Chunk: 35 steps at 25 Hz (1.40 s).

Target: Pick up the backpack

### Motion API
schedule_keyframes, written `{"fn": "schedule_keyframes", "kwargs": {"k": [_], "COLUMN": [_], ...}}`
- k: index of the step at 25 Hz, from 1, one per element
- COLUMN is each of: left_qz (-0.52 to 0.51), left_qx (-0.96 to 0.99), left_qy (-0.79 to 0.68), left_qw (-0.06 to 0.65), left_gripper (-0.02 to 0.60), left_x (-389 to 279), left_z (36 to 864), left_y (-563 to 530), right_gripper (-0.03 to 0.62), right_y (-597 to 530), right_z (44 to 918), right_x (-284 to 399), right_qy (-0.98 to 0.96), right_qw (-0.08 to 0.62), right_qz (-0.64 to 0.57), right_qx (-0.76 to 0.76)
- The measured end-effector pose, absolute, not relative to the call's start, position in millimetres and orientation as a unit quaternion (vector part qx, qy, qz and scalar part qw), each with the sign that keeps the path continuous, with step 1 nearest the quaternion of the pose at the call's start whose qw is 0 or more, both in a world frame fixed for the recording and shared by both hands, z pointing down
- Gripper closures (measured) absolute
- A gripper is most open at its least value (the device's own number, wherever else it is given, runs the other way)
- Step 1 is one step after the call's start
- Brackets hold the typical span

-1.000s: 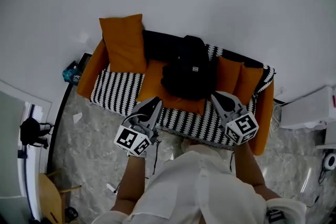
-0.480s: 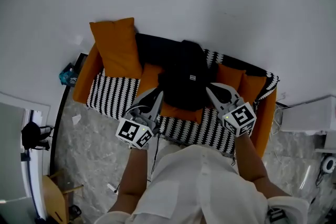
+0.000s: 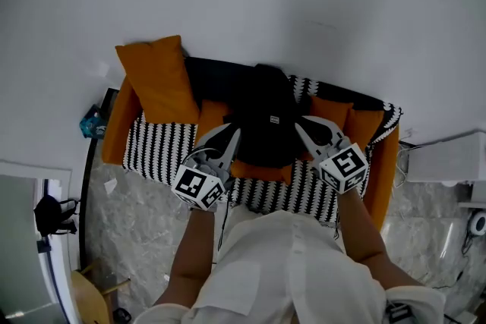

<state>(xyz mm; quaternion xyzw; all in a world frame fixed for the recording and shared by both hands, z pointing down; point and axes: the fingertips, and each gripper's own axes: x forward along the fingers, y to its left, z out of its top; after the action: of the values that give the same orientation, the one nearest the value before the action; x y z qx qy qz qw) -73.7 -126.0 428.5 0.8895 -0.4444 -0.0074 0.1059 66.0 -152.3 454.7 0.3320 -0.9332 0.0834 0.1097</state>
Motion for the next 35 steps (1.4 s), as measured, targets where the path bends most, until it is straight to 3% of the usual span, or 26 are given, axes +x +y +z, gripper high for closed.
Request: {"fn": "schedule_keyframes", "kwargs": {"k": [4, 6, 35], "left_qz": [0.003, 0.009, 0.062], "left_qx": [0.898, 0.901, 0.894], "left_qy": [-0.425, -0.417, -0.380], "left_qw": [0.113, 0.117, 0.231], "left_gripper": [0.538, 0.538, 0.482], "left_x": [-75.2, -76.5, -84.9], "left_z": [439.4, 445.8, 568.9], "left_y": [-152.3, -165.7, -295.9], "right_gripper": [0.571, 0.532, 0.464], "right_y": [-170.2, -180.7, -339.2], "right_z": [463.9, 470.6, 648.2], "right_x": [63.7, 61.0, 47.4], "right_qy": [-0.924, -0.920, -0.867], "right_qw": [0.118, 0.125, 0.264], "right_qz": [0.092, 0.095, 0.183], "right_qx": [0.351, 0.359, 0.381]}}
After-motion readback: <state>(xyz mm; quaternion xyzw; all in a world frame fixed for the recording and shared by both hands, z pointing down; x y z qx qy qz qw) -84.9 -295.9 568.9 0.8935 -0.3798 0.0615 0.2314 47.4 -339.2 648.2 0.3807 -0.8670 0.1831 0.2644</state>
